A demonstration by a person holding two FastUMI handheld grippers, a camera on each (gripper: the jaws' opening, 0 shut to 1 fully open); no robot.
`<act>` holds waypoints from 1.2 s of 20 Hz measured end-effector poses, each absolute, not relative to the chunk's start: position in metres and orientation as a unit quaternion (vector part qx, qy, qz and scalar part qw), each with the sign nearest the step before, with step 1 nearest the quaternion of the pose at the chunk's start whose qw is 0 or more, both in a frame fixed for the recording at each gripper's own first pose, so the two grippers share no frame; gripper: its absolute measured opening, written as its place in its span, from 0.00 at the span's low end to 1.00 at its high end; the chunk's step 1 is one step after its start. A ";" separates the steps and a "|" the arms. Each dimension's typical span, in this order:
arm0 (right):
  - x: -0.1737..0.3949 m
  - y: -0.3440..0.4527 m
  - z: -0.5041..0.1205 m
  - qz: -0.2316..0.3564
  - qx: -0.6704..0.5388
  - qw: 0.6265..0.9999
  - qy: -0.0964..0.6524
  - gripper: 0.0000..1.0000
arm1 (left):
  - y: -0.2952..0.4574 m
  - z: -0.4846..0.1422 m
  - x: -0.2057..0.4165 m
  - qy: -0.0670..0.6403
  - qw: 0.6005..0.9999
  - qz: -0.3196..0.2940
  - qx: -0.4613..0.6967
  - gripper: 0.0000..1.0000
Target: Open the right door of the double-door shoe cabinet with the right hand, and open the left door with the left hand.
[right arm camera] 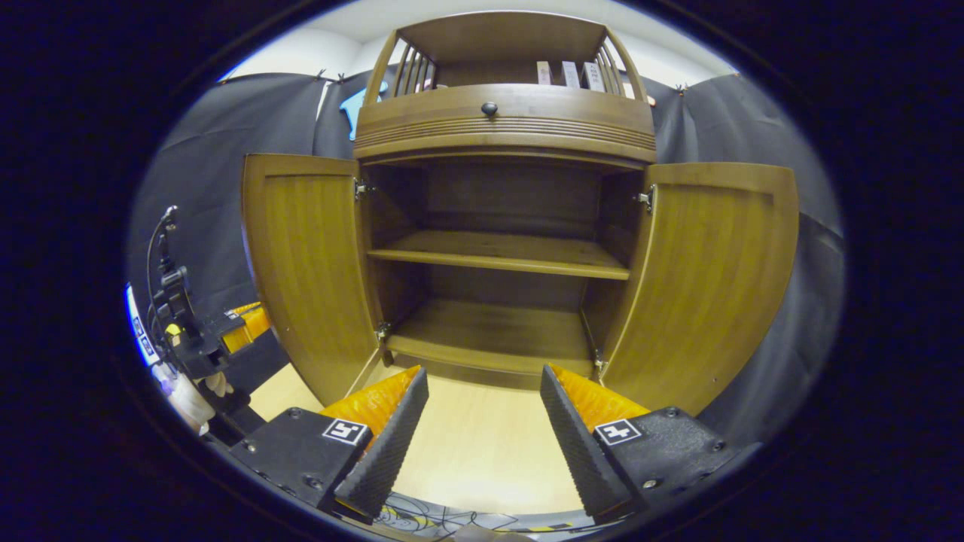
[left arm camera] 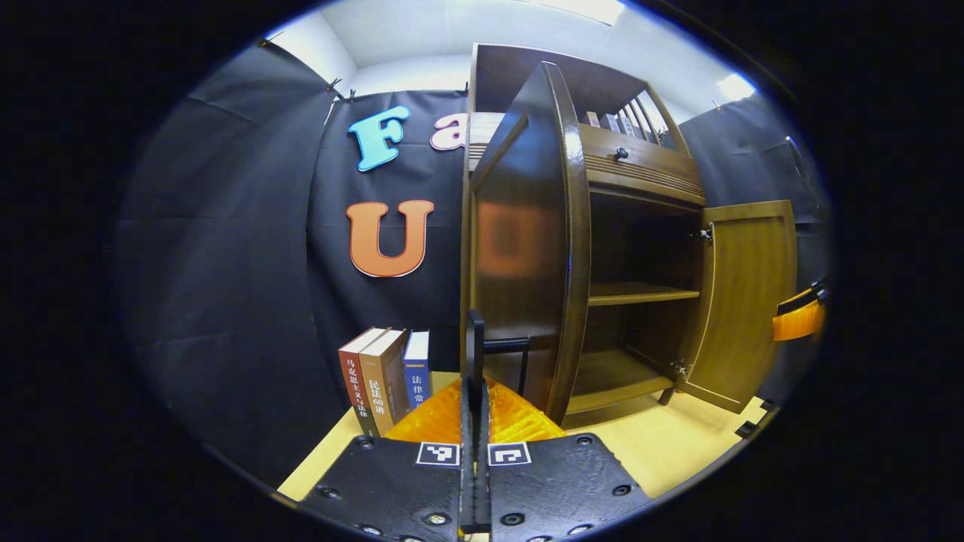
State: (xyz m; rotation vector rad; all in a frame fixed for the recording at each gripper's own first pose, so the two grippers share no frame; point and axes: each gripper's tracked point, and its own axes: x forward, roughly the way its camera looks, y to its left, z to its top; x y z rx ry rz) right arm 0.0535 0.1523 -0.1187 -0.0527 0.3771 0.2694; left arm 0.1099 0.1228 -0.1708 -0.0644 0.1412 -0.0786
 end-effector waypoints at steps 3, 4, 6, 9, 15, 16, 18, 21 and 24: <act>0.053 0.152 -0.116 0.135 -0.025 0.973 0.183 0.95 | 0.140 -0.172 0.112 0.066 0.996 -0.045 -0.026 0.00; 0.054 0.151 -0.115 0.134 -0.023 0.974 0.181 0.96 | 0.145 -0.173 0.113 0.068 0.996 -0.049 -0.025 0.00; 0.054 0.150 -0.114 0.131 -0.021 0.975 0.179 0.95 | 0.157 -0.174 0.115 0.069 0.996 -0.057 -0.021 0.08; 0.053 0.148 -0.110 0.124 -0.016 0.977 0.172 0.95 | 0.170 -0.176 0.117 0.068 0.994 -0.081 -0.028 0.00; 0.056 0.136 -0.102 0.108 -0.018 0.981 0.158 0.95 | 0.179 -0.177 0.119 0.085 0.988 -0.123 -0.045 0.00; 0.057 0.135 -0.100 0.107 -0.018 0.982 0.157 0.95 | 0.178 -0.176 0.119 0.086 0.987 -0.125 -0.051 0.00; 0.059 0.134 -0.099 0.106 -0.018 0.982 0.156 0.95 | 0.181 -0.177 0.116 0.090 0.987 -0.123 -0.050 0.02; 0.062 0.133 -0.098 0.108 -0.020 0.982 0.152 0.96 | 0.184 -0.177 0.109 0.099 0.986 -0.125 -0.041 0.28; 0.066 0.129 -0.097 0.109 -0.024 0.983 0.148 0.95 | 0.199 -0.176 0.097 0.104 0.989 -0.105 -0.030 0.71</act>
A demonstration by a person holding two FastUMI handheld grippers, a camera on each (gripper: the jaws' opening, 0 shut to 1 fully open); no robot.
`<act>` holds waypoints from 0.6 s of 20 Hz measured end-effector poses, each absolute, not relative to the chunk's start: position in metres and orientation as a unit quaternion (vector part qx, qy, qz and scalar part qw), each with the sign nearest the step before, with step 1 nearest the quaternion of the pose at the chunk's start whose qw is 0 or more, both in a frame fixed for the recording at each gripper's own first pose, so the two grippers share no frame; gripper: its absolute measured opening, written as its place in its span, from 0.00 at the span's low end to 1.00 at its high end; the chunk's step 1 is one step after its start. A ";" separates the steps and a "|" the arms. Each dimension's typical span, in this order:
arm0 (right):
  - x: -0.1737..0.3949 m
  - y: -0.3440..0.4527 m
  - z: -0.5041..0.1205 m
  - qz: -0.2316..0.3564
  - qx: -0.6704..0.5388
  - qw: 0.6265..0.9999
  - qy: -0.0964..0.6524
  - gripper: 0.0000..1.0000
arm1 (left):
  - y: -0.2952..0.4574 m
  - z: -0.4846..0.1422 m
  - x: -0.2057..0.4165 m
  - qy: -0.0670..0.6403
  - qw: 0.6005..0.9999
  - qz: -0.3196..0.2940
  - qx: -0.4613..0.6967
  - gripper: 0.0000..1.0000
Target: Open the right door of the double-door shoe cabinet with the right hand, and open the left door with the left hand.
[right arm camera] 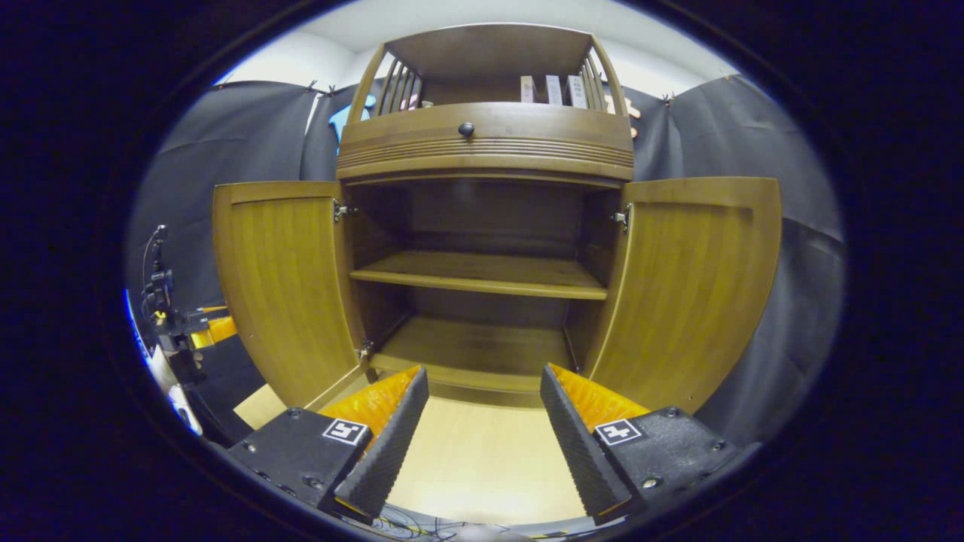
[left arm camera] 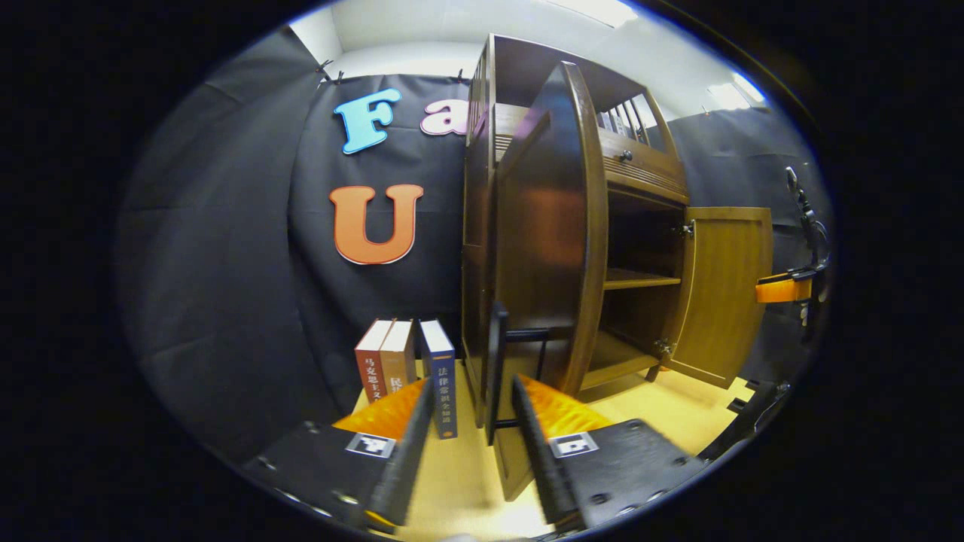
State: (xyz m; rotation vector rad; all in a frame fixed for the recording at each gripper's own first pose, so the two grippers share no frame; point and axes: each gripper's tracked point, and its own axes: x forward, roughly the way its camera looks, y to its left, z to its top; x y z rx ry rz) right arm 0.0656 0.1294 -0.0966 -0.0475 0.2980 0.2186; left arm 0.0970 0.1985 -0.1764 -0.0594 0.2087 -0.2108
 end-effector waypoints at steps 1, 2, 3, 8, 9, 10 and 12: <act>0.068 0.128 -0.096 0.110 -0.024 0.983 0.147 0.95 | 0.205 -0.173 0.090 0.104 0.989 -0.098 -0.030 0.86; 0.069 0.127 -0.095 0.111 -0.025 0.983 0.145 0.95 | 0.208 -0.174 0.087 0.106 0.990 -0.092 -0.033 1.00; 0.072 0.125 -0.095 0.111 -0.027 0.983 0.144 0.95 | 0.210 -0.173 0.083 0.107 0.990 -0.084 -0.032 0.95; 0.081 0.120 -0.091 0.119 -0.034 0.983 0.137 0.96 | 0.215 -0.138 0.067 0.087 0.995 -0.035 -0.022 0.95; 0.083 0.119 -0.089 0.120 -0.035 0.983 0.136 0.96 | 0.210 -0.128 0.065 0.084 0.996 -0.029 -0.024 0.95; 0.085 0.117 -0.087 0.121 -0.036 0.983 0.134 0.95 | 0.199 -0.120 0.064 0.079 0.996 -0.033 -0.028 0.95; 0.087 0.113 -0.085 0.125 -0.038 0.982 0.133 0.95 | 0.180 -0.095 0.064 0.067 0.997 -0.034 -0.032 0.95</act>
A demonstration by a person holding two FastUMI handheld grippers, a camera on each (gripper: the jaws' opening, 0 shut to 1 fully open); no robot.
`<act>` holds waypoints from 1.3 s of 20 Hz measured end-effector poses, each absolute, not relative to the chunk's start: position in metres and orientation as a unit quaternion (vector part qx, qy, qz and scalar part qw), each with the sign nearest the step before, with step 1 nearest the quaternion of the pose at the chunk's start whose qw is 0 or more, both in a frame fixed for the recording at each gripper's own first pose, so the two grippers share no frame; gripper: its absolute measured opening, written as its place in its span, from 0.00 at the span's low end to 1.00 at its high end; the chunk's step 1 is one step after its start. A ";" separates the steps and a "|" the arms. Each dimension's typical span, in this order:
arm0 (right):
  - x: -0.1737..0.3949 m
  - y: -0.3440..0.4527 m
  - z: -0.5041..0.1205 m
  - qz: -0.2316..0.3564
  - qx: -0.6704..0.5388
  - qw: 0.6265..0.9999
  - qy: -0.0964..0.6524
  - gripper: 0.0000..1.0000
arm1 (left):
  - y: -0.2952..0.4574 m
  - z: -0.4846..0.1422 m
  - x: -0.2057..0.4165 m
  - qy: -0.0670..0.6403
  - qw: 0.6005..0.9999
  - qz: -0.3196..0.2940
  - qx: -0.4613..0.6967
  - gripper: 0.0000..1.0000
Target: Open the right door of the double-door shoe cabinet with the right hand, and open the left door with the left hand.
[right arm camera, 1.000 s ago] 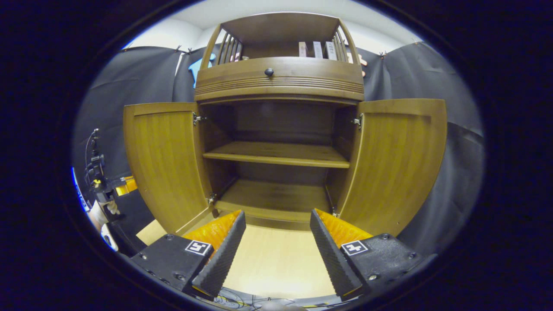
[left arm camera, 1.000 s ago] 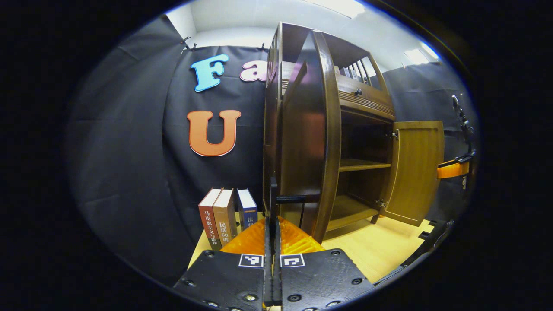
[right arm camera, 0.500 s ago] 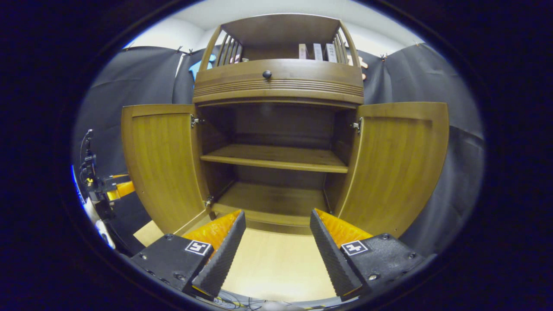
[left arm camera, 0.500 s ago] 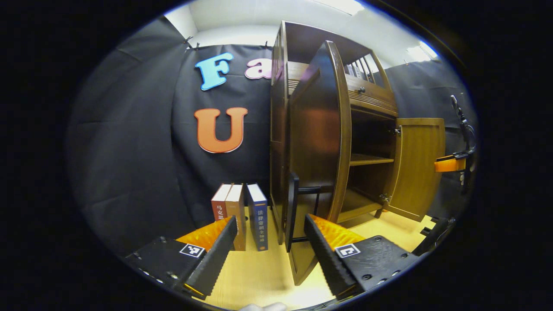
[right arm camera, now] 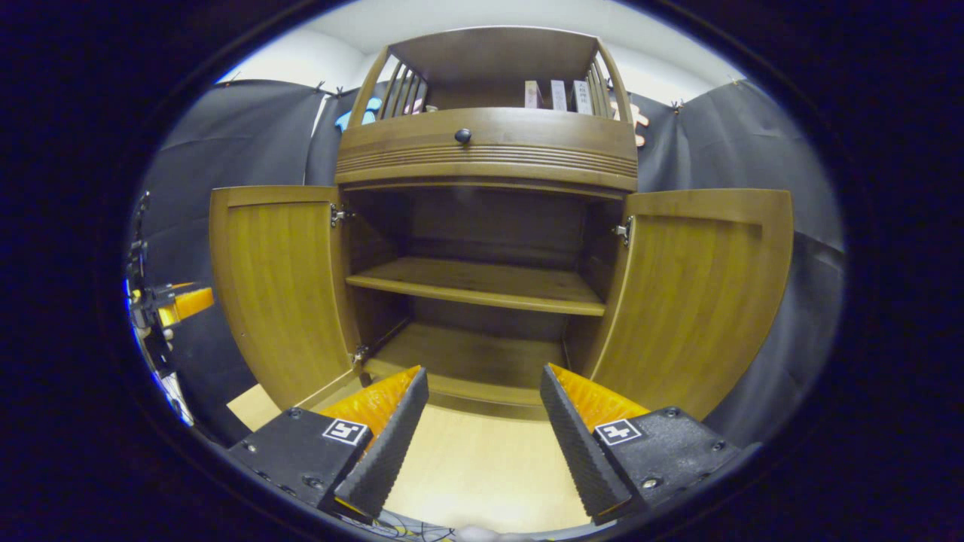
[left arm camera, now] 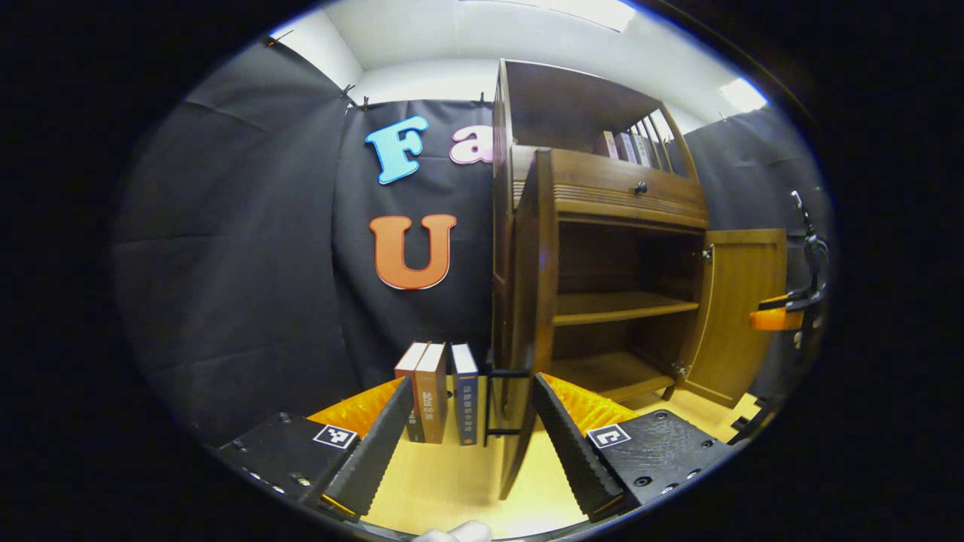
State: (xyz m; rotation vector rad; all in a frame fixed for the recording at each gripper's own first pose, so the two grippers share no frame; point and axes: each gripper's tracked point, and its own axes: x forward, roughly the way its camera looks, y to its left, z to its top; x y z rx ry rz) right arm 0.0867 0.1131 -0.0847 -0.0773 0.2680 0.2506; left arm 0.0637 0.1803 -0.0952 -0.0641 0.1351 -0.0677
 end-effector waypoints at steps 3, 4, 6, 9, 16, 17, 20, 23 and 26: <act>0.090 0.106 -0.081 0.124 -0.039 0.982 0.135 0.95 | 0.152 -0.057 0.066 0.041 0.998 -0.032 -0.025 0.95; 0.090 0.103 -0.080 0.123 -0.036 0.983 0.135 0.95 | 0.138 -0.046 0.067 0.033 0.999 -0.036 -0.023 0.95; 0.090 0.094 -0.076 0.118 -0.037 0.984 0.132 0.95 | 0.114 -0.028 0.072 0.019 0.999 -0.040 -0.016 0.95; 0.086 0.075 -0.069 0.100 -0.037 0.987 0.123 0.95 | 0.080 -0.021 0.087 0.018 0.999 -0.035 -0.010 0.95; 0.078 0.036 -0.060 0.045 -0.024 0.993 0.108 0.95 | 0.011 -0.043 0.098 0.051 0.998 -0.036 -0.003 1.00; 0.076 0.031 -0.058 0.037 -0.020 0.993 0.106 0.95 | 0.007 -0.048 0.097 0.055 0.998 -0.032 0.003 0.96; 0.070 0.022 -0.058 0.018 -0.012 0.995 0.101 0.95 | -0.007 -0.057 0.090 0.059 0.998 -0.035 0.018 0.96; 0.063 0.017 -0.058 0.007 -0.009 0.995 0.099 0.96 | -0.025 -0.061 0.085 0.062 0.996 -0.060 0.013 0.96; 0.058 0.015 -0.055 0.000 -0.006 0.996 0.094 0.95 | -0.029 -0.059 0.084 0.061 0.996 -0.069 0.013 0.96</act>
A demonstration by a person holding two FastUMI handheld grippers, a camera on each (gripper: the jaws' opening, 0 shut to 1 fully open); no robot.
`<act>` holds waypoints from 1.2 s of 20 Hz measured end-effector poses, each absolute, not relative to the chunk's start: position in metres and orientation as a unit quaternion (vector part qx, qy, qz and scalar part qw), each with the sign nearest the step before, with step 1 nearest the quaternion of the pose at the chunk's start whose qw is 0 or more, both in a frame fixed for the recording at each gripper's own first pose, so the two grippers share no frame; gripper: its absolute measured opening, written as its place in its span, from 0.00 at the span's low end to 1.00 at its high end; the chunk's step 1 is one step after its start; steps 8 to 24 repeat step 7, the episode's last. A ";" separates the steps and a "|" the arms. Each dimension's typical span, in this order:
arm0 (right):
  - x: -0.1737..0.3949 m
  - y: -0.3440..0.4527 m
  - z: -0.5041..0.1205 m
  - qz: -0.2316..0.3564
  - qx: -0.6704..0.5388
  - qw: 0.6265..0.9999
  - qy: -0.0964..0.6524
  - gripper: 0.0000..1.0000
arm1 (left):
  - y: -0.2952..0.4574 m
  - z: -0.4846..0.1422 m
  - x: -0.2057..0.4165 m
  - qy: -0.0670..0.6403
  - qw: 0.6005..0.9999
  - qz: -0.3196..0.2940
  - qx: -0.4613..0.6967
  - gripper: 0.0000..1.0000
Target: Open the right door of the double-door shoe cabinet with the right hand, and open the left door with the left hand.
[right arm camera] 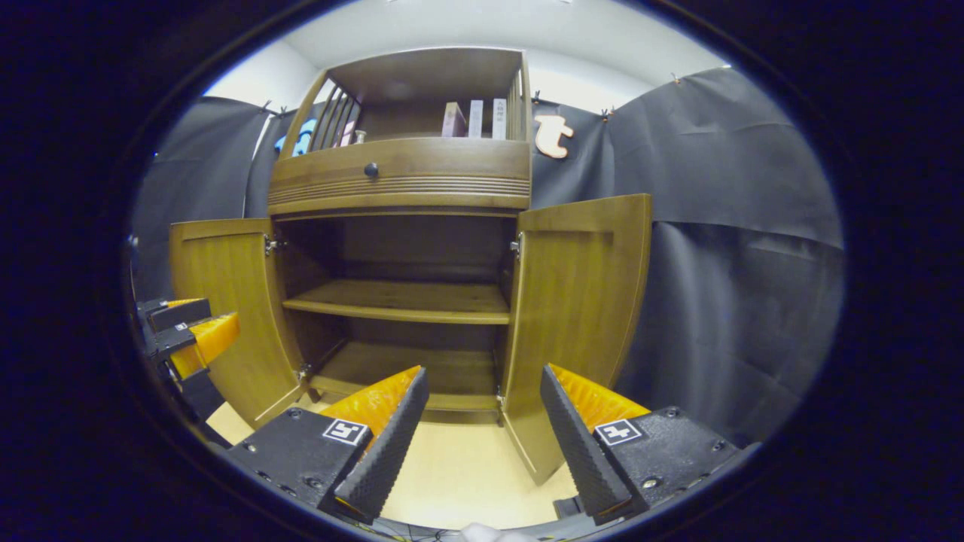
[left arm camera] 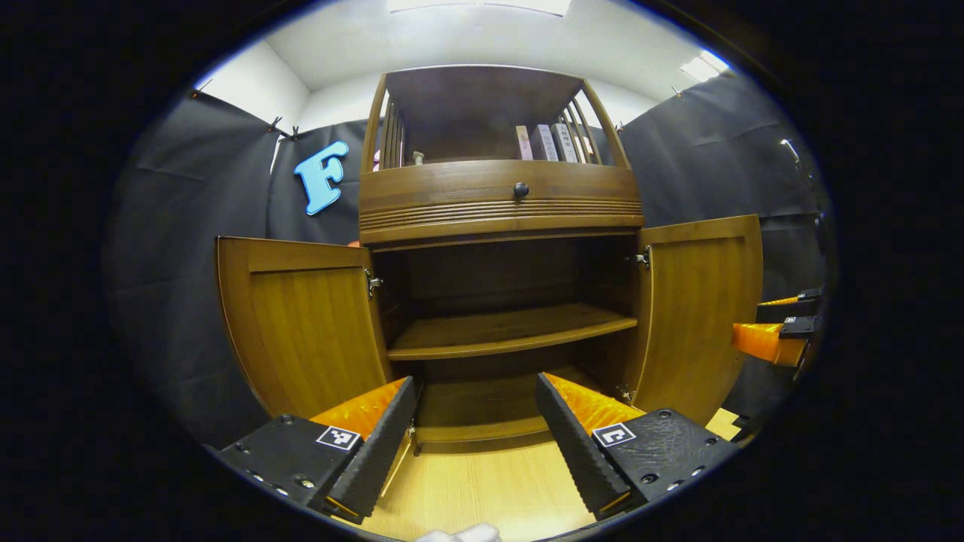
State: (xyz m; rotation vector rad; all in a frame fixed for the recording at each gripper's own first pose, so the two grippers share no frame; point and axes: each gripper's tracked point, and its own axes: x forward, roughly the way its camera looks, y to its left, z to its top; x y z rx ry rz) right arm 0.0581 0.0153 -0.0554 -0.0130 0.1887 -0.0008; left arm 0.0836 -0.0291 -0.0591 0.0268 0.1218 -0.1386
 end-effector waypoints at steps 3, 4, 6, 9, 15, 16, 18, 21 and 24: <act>0.054 0.017 -0.053 -0.004 -0.004 0.996 0.089 0.96 | -0.029 -0.056 0.078 0.059 0.995 -0.075 0.010 0.96; 0.053 0.018 -0.052 -0.005 -0.003 0.996 0.088 0.96 | -0.027 -0.056 0.077 0.058 0.995 -0.077 0.008 0.96; 0.051 0.022 -0.050 -0.005 -0.005 0.996 0.086 0.95 | -0.024 -0.056 0.076 0.056 0.996 -0.076 0.008 0.96; 0.050 0.024 -0.049 -0.004 -0.005 0.996 0.083 0.95 | -0.023 -0.056 0.075 0.058 0.995 -0.075 0.008 1.00; 0.050 0.024 -0.049 -0.004 -0.005 0.996 0.083 0.95 | -0.023 -0.056 0.075 0.058 0.995 -0.075 0.008 1.00; 0.050 0.024 -0.049 -0.004 -0.005 0.996 0.083 0.95 | -0.023 -0.056 0.075 0.058 0.995 -0.075 0.008 1.00; 0.050 0.024 -0.049 -0.004 -0.005 0.996 0.083 0.95 | -0.023 -0.056 0.075 0.058 0.995 -0.075 0.008 1.00; 0.050 0.024 -0.049 -0.004 -0.005 0.996 0.083 0.95 | -0.023 -0.056 0.075 0.058 0.995 -0.075 0.008 1.00; 0.050 0.024 -0.049 -0.004 -0.005 0.996 0.083 0.95 | -0.023 -0.056 0.075 0.058 0.995 -0.075 0.008 1.00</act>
